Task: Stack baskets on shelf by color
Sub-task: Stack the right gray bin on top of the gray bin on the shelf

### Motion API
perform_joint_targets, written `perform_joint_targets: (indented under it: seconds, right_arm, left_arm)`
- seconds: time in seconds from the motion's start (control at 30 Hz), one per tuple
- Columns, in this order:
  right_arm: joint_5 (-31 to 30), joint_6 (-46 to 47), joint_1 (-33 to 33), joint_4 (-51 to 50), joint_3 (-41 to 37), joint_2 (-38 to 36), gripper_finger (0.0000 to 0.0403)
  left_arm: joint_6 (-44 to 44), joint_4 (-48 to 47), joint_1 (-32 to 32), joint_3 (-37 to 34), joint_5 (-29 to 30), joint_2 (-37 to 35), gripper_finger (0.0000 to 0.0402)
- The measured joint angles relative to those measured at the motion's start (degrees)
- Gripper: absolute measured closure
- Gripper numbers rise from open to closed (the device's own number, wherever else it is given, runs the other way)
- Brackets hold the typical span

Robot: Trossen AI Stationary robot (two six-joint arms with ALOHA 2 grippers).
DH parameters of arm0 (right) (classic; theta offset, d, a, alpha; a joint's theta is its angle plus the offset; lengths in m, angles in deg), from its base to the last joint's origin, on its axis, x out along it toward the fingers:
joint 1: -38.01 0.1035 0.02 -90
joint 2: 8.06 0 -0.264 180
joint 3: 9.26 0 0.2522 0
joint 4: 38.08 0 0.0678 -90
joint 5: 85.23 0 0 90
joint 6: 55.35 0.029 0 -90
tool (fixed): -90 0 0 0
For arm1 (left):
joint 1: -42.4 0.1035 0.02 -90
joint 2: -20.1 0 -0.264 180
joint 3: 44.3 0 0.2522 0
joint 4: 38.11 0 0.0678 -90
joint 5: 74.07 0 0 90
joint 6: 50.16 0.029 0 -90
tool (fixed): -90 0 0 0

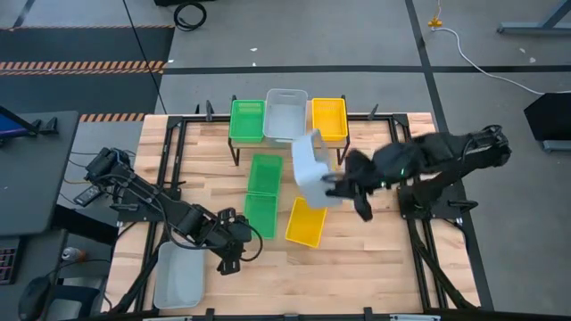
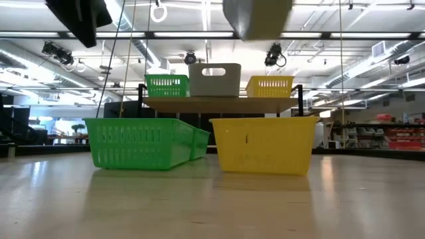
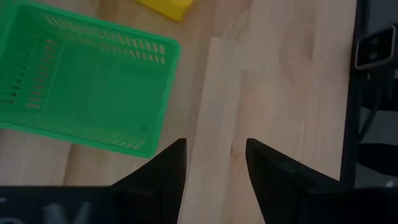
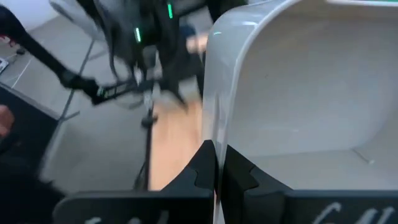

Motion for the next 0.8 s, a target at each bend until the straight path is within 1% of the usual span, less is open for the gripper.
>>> perform_joint_targets:
  seconds: [0.17, 0.33, 0.47, 0.67, 0.8]
  right_arm:
    - [-0.37, -14.19, -4.47, 3.96, 2.42, 0.01, 0.0395]
    - [-0.36, -23.91, -8.52, 4.83, 2.45, 0.17, 0.0395]
    - [-0.36, -28.51, -12.70, 5.04, 2.48, 1.61, 0.0395]
    - [-0.25, -32.97, -18.97, 8.69, 2.48, 5.07, 0.0395]
    - [1.59, -36.10, -22.04, 9.74, 2.48, 8.01, 0.0395]
  left_arm:
    - [-1.65, 1.26, 1.54, 0.02, 0.03, 0.00, 0.0230]
    - [-3.30, 2.90, 2.36, 0.02, 0.09, 0.00, 0.0230]
    - [-3.42, 4.02, 2.60, 0.02, 1.05, 0.00, 0.0230]
    - [-4.64, 5.04, 3.27, 0.02, 1.63, 0.00, 0.0230]
    - [-4.76, 5.07, 3.33, 0.02, 1.79, 0.00, 0.0230]
